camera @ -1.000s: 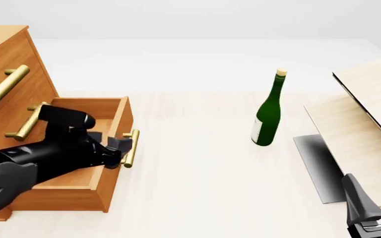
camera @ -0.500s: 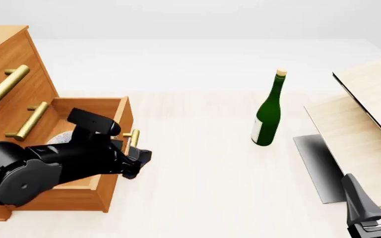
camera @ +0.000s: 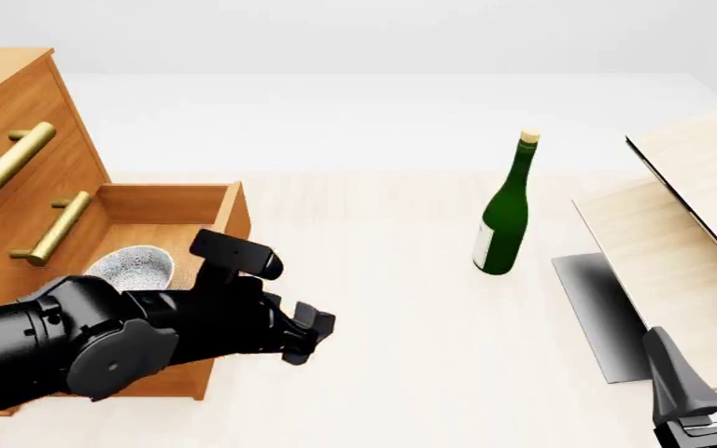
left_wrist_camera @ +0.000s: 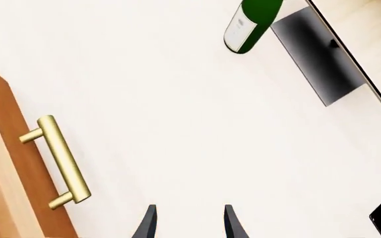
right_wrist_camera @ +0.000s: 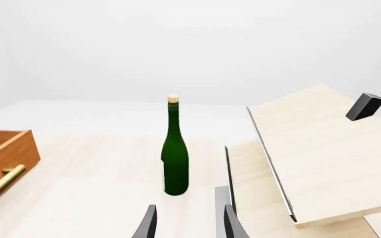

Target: Put the bowl in the bottom drawer of the cabinet and close it.

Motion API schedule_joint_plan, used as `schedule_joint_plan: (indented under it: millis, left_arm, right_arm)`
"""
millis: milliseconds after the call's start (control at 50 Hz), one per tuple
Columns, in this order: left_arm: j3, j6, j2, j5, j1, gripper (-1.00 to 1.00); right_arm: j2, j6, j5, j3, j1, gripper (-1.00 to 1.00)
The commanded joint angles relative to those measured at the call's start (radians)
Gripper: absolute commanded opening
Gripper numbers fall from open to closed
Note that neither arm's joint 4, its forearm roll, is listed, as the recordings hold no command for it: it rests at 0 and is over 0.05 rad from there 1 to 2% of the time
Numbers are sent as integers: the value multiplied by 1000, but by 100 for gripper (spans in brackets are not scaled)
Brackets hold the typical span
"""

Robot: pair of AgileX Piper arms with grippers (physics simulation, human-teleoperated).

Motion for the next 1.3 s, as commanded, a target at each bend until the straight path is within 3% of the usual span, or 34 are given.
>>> schedule_joint_plan:
  millis: [20, 120, 140, 180, 260, 440, 1080, 1300]
  left_arm:
    - [3, -131, 83, -55, -54, 100]
    - [20, -166, 92, -74, -58, 100]
    - [35, -239, 105, -98, -88, 100]
    - [40, -263, 108, -104, -96, 100]
    - [47, -250, 94, -98, -70, 100]
    - [91, -311, 93, -128, -42, 100]
    - [199, -413, 80, -185, 96, 100]
    - [215, -391, 43, -157, 187, 100]
  right_arm:
    - [0, 0, 0, 0, 0, 100]
    - [0, 0, 0, 0, 0, 100]
    - [0, 0, 0, 0, 0, 100]
    - [0, 0, 0, 0, 0, 100]
    - [0, 0, 0, 0, 0, 100]
    - [0, 0, 0, 0, 0, 100]
    - [0, 0, 0, 0, 0, 100]
    - [0, 0, 0, 0, 0, 100]
